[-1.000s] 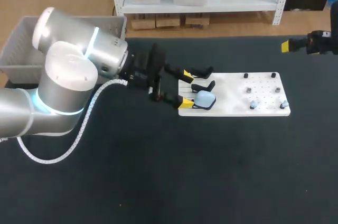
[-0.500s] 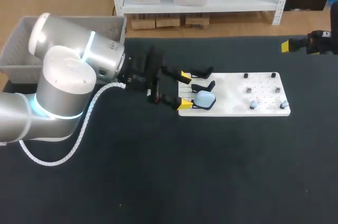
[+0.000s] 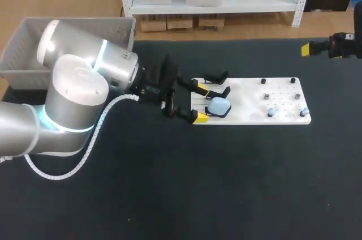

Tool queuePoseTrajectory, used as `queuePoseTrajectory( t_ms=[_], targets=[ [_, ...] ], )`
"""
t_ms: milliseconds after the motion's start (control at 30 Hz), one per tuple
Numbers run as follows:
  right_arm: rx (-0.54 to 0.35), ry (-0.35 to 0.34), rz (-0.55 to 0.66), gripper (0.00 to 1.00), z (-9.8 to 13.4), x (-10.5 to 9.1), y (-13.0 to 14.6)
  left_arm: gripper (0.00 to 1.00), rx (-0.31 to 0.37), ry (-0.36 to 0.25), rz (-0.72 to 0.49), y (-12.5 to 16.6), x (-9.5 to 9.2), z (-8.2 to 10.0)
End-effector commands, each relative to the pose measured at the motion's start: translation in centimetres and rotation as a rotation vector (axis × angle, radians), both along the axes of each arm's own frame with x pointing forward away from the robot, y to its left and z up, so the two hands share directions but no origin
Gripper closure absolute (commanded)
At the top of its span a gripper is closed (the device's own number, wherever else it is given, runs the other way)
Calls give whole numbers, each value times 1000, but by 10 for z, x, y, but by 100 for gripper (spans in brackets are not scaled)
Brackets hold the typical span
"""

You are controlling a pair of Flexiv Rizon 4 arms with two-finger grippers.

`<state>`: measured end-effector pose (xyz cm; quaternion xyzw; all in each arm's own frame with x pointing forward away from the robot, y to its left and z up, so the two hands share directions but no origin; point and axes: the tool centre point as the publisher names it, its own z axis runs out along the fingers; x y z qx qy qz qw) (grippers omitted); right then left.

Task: Pick up each earbud case from the left stands, insert the matching earbuds, close the lid, and place the case in the box.

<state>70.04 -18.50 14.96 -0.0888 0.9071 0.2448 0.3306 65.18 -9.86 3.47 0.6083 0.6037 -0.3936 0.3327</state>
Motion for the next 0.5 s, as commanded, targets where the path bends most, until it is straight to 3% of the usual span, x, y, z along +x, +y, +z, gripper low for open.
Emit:
queuePoseTrajectory(
  t_ms=[33,267,367,400,500],
  targets=[
    [-1,0,0,0,0,0,0,0,-11,-7,5,-4,4,-7],
    [-1,0,0,0,0,0,0,1,-18,-20,1,-5,9,-5],
    [-1,0,0,0,0,0,0,24,-19,-19,-7,-8,11,-7],
    [-1,0,0,0,0,0,0,51,-20,-17,-9,-9,11,-8],
    [-1,0,0,0,0,0,0,52,-23,-14,-13,-11,12,-9]
  ],
)
